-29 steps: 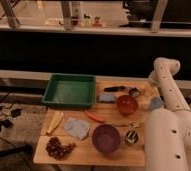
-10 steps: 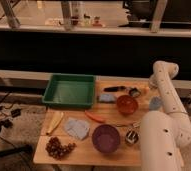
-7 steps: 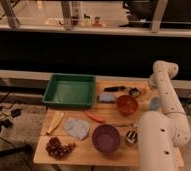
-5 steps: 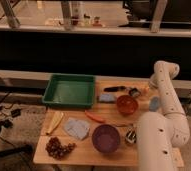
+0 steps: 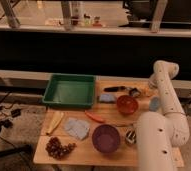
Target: Place apple in table surface
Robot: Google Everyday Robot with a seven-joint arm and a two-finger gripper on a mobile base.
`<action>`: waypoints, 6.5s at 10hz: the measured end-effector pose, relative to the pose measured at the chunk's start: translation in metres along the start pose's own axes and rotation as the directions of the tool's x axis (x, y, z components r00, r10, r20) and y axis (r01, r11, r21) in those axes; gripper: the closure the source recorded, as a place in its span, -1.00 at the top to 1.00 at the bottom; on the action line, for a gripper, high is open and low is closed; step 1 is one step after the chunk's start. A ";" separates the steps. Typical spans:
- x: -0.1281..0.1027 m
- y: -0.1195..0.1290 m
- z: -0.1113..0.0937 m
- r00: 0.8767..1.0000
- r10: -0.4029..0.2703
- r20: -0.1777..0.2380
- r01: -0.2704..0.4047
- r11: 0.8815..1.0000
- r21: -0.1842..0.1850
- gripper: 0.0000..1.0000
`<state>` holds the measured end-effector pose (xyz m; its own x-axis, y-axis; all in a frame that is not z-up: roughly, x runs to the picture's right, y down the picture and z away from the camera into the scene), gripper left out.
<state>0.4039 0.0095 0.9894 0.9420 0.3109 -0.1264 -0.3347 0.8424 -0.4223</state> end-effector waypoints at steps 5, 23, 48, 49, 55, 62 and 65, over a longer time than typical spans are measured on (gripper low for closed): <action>-0.002 -0.007 -0.043 1.000 0.000 0.022 -0.002 0.996 0.093 -0.04; -0.018 -0.005 -0.147 0.994 -0.037 0.107 0.003 0.953 0.302 -0.04; 0.000 -0.015 -0.009 0.998 -0.024 -0.053 0.029 0.993 0.112 0.02; 0.000 -0.015 -0.008 0.998 -0.024 -0.053 0.029 0.993 0.111 0.02; -0.002 -0.015 -0.008 0.998 -0.026 -0.052 0.031 0.993 0.111 0.02; -0.002 -0.015 -0.008 0.998 -0.026 -0.052 0.031 0.993 0.111 0.02; -0.002 -0.015 -0.008 0.998 -0.026 -0.052 0.031 0.993 0.111 0.02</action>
<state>0.4073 -0.0073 0.9888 0.9502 0.2659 -0.1623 -0.3058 0.8953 -0.3240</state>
